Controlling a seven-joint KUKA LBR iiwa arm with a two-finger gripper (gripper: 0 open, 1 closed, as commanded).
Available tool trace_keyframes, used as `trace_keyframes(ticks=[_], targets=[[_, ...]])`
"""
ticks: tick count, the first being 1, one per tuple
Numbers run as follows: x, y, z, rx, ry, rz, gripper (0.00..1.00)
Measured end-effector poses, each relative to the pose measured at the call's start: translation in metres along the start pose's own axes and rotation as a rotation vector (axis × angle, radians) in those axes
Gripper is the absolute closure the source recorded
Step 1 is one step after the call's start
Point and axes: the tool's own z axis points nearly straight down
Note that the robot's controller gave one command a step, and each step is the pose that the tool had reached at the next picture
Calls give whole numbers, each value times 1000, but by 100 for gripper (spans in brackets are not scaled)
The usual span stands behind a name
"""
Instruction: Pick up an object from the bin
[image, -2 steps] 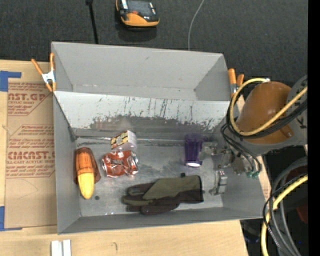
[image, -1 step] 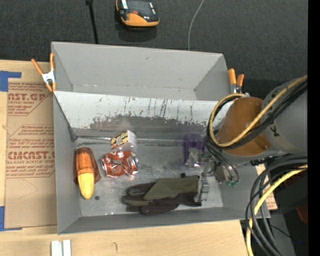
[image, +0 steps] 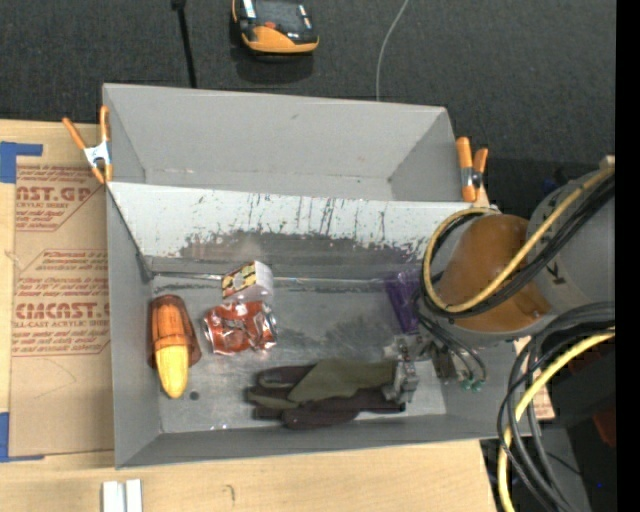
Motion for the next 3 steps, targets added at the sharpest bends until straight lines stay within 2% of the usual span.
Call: trace_keyframes(ticks=[1, 2, 3], targets=[[0, 0, 0, 0, 0, 0, 100], [3, -2, -51, -2, 8, 13, 100], [0, -9, -120, -1, 4, -5, 100]])
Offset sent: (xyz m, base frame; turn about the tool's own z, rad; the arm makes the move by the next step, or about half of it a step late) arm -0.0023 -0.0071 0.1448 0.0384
